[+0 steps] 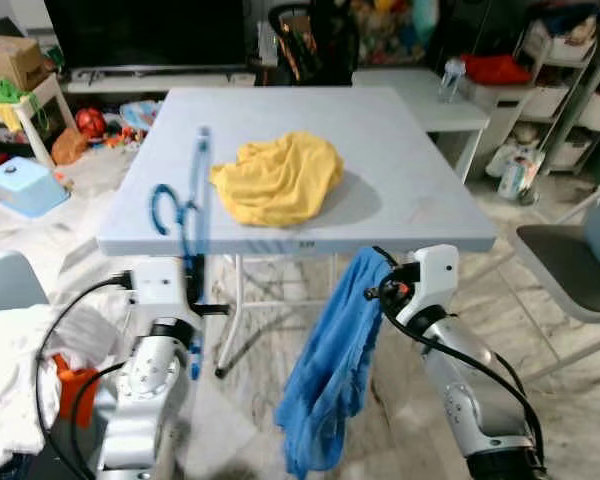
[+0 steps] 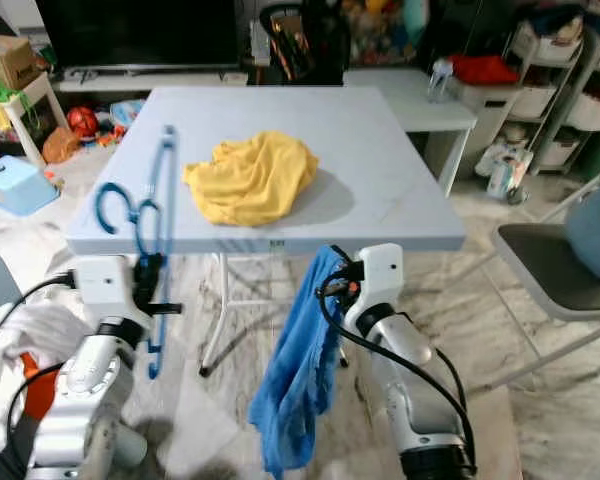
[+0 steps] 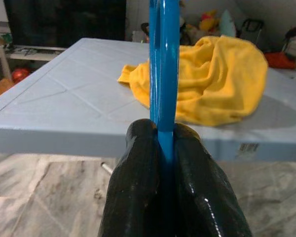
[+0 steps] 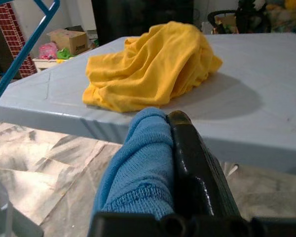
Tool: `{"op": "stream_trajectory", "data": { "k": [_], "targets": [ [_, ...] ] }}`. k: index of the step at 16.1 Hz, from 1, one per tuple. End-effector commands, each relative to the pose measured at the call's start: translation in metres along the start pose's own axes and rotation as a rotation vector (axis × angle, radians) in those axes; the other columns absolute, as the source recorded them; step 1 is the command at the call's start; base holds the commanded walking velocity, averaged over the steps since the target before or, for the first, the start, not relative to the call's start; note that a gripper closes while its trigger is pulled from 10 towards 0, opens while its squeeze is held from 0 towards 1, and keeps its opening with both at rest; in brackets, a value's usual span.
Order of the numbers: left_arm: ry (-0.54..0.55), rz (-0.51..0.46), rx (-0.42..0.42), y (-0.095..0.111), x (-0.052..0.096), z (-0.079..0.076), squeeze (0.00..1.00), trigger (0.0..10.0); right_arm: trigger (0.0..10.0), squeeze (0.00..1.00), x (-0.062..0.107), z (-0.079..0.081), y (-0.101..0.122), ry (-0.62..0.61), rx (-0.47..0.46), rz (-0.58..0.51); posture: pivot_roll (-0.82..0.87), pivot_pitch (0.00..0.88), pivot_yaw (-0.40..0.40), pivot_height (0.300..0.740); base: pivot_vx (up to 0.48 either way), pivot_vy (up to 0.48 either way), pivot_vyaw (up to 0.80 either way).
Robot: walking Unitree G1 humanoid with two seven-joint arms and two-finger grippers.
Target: Hang hanger
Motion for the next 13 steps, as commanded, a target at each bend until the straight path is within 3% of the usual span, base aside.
{"op": "stream_trajectory", "data": {
  "k": [1,13],
  "targets": [
    [-0.014,-0.045,-0.006,0.015,-0.003,-0.002,0.0,10.0,10.0,0.0,-0.003,-0.001,0.017,-0.006,0.019,-0.058,-0.03,0.0,-0.017,0.74,0.469,0.0,0.0],
    [-0.038,-0.103,-0.029,0.039,-0.011,-0.013,0.0,10.0,10.0,0.0,-0.014,-0.004,0.039,-0.014,0.046,-0.127,-0.03,0.0,-0.017,0.74,0.468,0.0,0.0]
  ]
}}
Point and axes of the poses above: a point about 5 cm out from each wrist's last joint towards the gripper, its own x axis pointing back from the gripper into the wrist, its own y axis along the axis of the wrist's last joint, z = x × y, the point moved 6 cm from there along -x, pointing out of the wrist towards the gripper, and after that the axes turned 7 degrees about x, right-handed, at the moved point
